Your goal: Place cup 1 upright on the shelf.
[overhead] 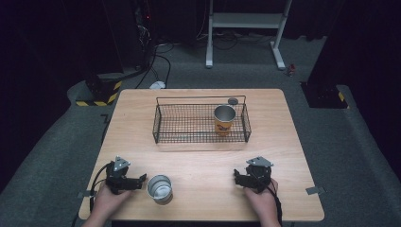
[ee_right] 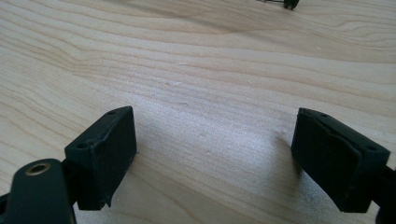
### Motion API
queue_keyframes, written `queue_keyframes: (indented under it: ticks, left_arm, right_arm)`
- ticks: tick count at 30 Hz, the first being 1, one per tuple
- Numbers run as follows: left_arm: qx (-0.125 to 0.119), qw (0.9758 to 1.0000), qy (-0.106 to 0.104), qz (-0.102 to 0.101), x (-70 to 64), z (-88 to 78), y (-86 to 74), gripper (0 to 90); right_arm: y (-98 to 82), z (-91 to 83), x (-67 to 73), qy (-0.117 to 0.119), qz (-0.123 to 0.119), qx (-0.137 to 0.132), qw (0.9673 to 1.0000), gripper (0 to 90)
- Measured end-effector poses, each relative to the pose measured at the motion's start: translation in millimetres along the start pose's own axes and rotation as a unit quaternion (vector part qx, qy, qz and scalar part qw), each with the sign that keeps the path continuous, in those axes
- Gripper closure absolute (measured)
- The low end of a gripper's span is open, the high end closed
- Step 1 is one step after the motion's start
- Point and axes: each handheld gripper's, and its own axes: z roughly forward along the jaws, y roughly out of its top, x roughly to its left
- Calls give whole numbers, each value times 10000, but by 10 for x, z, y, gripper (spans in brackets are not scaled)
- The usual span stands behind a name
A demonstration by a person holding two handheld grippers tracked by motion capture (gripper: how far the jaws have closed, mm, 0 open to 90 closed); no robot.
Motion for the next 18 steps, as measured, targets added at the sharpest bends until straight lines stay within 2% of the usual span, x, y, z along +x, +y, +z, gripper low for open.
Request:
queue_keyframes:
  ticks: [4, 6, 8, 11, 14, 18]
  left_arm:
    - [101, 9999, -73, 12, 33, -42, 2, 42]
    - [90, 9996, -278, 52, 60, -72, 0, 36]
    - [-26, 9996, -271, 45, 83, -115, 6, 13]
    - [-245, 9991, -334, -81, 113, -191, 9, 13]
    - [-350, 9987, -357, -52, 125, -236, 12, 10]
    - [-520, 9976, -432, -136, 125, -298, 33, 5]
  right_arm:
    - [4, 6, -4, 1, -22, -8, 10000, 139]
    - [4, 5, -3, 25, -20, -1, 10000, 139]
    - [4, 6, -3, 22, -21, -1, 10000, 138]
    - [6, 10, -4, 44, -29, -9, 10000, 135]
    - [6, 11, -3, 44, -30, -8, 10000, 135]
    - [6, 10, -1, 47, -22, -2, 10000, 135]
